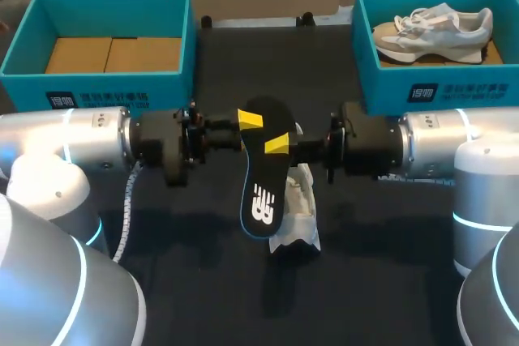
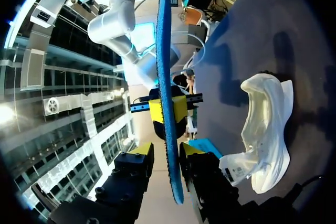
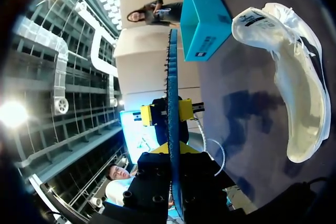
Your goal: Take the shoe out of the shoebox, open the shoe tongue, remove and reinsert the insole, then place the shoe into the shoebox
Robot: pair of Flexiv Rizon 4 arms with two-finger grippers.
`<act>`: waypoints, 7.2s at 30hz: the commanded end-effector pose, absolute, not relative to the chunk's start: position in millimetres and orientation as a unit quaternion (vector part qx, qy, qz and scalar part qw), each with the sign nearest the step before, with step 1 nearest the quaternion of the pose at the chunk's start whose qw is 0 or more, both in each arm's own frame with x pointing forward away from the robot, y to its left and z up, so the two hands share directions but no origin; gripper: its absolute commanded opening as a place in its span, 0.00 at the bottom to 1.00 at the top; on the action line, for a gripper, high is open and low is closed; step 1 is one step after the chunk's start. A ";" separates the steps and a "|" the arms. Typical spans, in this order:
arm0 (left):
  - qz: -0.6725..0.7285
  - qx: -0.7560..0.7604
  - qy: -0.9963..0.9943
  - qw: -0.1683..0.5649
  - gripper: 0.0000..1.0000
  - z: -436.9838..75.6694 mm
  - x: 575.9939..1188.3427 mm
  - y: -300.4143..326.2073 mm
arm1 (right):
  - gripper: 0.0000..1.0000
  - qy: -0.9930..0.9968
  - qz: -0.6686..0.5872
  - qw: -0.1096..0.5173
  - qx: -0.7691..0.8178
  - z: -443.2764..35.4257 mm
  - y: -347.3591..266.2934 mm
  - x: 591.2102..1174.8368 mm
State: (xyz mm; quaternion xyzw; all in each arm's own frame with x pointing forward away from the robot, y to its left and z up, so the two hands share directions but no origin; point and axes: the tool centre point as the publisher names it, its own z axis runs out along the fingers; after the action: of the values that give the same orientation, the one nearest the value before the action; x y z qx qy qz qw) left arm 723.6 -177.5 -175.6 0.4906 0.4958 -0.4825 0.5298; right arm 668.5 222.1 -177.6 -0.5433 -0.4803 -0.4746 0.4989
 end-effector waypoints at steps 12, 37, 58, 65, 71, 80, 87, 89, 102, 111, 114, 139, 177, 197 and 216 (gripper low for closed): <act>-0.488 0.489 0.496 0.526 0.11 -179.7 723.3 -191.4 | 0.00 -0.484 -0.481 0.497 -0.536 -179.4 234.1 674.9; -0.513 0.480 0.509 0.498 0.00 -193.9 716.4 -185.4 | 1.00 -0.494 -0.514 0.443 -0.543 -185.8 181.6 669.5; -0.508 0.479 0.523 0.489 0.00 -201.3 711.7 -184.5 | 1.00 -0.517 -0.505 0.434 -0.539 -190.1 146.2 668.2; -0.508 0.479 0.523 0.489 0.00 -201.3 711.7 -184.5 | 1.00 -0.517 -0.505 0.434 -0.539 -190.1 146.2 668.2; -0.508 0.479 0.523 0.489 0.00 -201.3 711.7 -184.5 | 1.00 -0.523 -0.505 0.434 -0.533 -190.3 136.5 668.7; -0.508 0.479 0.523 0.489 0.00 -201.3 711.7 -184.5 | 1.00 -0.546 -0.501 0.448 -0.500 -190.2 102.1 666.2; -0.508 0.479 0.523 0.489 0.00 -201.3 711.7 -184.5 | 1.00 -0.553 -0.483 0.454 -0.504 -191.3 85.8 663.1; -0.508 0.479 0.523 0.489 0.00 -201.3 711.7 -184.5 | 1.00 -0.553 -0.483 0.454 -0.504 -191.3 85.8 663.1; -0.508 0.479 0.523 0.489 0.00 -201.3 711.7 -184.5 | 1.00 -0.683 -0.486 0.317 -0.443 -183.2 86.7 666.7; -0.508 0.479 0.523 0.489 0.00 -201.3 711.7 -184.5 | 1.00 -0.791 -0.435 0.271 -0.333 -180.8 90.3 662.5; -0.508 0.479 0.523 0.489 0.00 -201.3 711.7 -184.5 | 1.00 -0.791 -0.435 0.271 -0.333 -180.8 90.3 662.5; -0.508 0.479 0.523 0.489 0.00 -201.3 711.7 -184.5 | 1.00 -0.906 -0.381 0.063 -0.172 -205.2 86.5 674.0; -0.634 0.297 0.657 0.279 0.00 -231.1 684.2 -178.5 | 1.00 -0.952 -0.294 -0.051 -0.071 -235.8 90.9 687.0; -0.644 0.289 0.669 0.231 0.00 -241.4 675.5 -183.3 | 1.00 -0.962 -0.265 -0.031 -0.058 -244.9 94.0 691.7; -0.687 0.279 0.650 0.166 0.00 -243.0 654.9 -200.0 | 1.00 -0.965 -0.241 -0.083 0.056 -276.3 116.8 705.4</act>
State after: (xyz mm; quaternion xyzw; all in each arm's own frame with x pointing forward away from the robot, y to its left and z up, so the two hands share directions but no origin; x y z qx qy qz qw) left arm 650.4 -196.0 -237.0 0.2755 0.6552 -0.6827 0.1697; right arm 702.0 112.1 -267.2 0.0573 -0.9655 -0.2400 -0.0828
